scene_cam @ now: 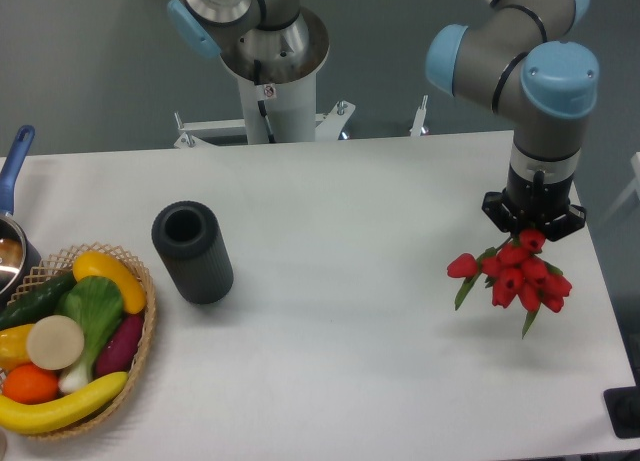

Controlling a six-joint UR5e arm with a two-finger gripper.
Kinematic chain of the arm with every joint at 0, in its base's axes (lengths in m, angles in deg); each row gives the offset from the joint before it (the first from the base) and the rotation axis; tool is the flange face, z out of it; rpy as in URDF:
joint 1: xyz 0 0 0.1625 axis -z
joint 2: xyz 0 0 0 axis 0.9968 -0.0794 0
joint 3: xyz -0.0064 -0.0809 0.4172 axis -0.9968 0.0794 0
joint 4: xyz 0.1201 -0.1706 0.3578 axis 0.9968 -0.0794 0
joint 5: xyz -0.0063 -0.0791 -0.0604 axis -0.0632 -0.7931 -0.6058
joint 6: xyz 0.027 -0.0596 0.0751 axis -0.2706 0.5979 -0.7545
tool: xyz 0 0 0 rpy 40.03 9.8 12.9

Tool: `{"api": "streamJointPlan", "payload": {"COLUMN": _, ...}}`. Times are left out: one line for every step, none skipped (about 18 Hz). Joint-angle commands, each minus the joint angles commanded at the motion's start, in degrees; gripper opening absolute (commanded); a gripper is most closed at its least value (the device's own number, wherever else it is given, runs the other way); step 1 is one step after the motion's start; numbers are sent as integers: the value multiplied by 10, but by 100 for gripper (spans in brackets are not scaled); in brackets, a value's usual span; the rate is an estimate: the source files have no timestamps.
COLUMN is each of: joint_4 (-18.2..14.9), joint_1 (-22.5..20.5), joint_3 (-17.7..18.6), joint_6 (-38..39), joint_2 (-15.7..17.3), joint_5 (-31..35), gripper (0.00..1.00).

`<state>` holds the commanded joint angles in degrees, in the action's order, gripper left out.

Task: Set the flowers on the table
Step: 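Move the gripper holding the red tulips down onto the table surface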

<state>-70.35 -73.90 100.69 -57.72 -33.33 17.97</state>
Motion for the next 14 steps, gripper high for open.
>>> {"api": "streamJointPlan", "payload": {"joint_4": 0, "joint_1": 1, "joint_3": 1, "joint_6": 0, "joint_2": -2, "joint_5": 0, "gripper": 3}}
{"api": "streamJointPlan", "payload": {"joint_4": 1, "joint_1": 5, "joint_3": 1, "joint_6": 3, "joint_2": -3, "joint_5": 0, "gripper": 3}}
{"api": "streamJointPlan", "payload": {"joint_4": 1, "joint_1": 9, "joint_3": 2, "joint_6": 5, "joint_2": -4, "joint_5": -1, "gripper": 3}}
{"api": "streamJointPlan", "payload": {"joint_4": 2, "joint_1": 10, "joint_3": 3, "joint_6": 9, "joint_2": -4, "joint_5": -2, "gripper": 3}}
{"api": "streamJointPlan", "payload": {"joint_4": 3, "joint_1": 17, "joint_3": 5, "joint_6": 19, "joint_2": -7, "joint_5": -2, "gripper": 3}}
{"api": "streamJointPlan", "payload": {"joint_4": 3, "joint_1": 21, "joint_3": 5, "joint_6": 20, "joint_2": -9, "joint_5": 0, "gripper": 3}}
{"api": "streamJointPlan", "payload": {"joint_4": 1, "joint_1": 22, "joint_3": 5, "joint_6": 20, "joint_2": -13, "joint_5": 0, "gripper": 4}}
{"api": "streamJointPlan", "payload": {"joint_4": 0, "joint_1": 25, "joint_3": 7, "joint_6": 20, "joint_2": -14, "joint_5": 0, "gripper": 3}}
{"api": "streamJointPlan", "payload": {"joint_4": 1, "joint_1": 34, "joint_3": 9, "joint_6": 21, "joint_2": -18, "joint_5": 0, "gripper": 3}}
{"api": "streamJointPlan", "payload": {"joint_4": 2, "joint_1": 41, "joint_3": 11, "joint_6": 21, "joint_2": -20, "joint_5": 0, "gripper": 4}}
{"api": "streamJointPlan", "payload": {"joint_4": 2, "joint_1": 46, "joint_3": 13, "joint_6": 22, "joint_2": -21, "joint_5": -1, "gripper": 7}}
{"api": "streamJointPlan", "payload": {"joint_4": 0, "joint_1": 48, "joint_3": 15, "joint_6": 22, "joint_2": -25, "joint_5": -3, "gripper": 15}}
{"api": "streamJointPlan", "payload": {"joint_4": 1, "joint_1": 58, "joint_3": 20, "joint_6": 22, "joint_2": -26, "joint_5": -3, "gripper": 20}}
{"api": "streamJointPlan", "payload": {"joint_4": 2, "joint_1": 63, "joint_3": 24, "joint_6": 22, "joint_2": -28, "joint_5": -5, "gripper": 28}}
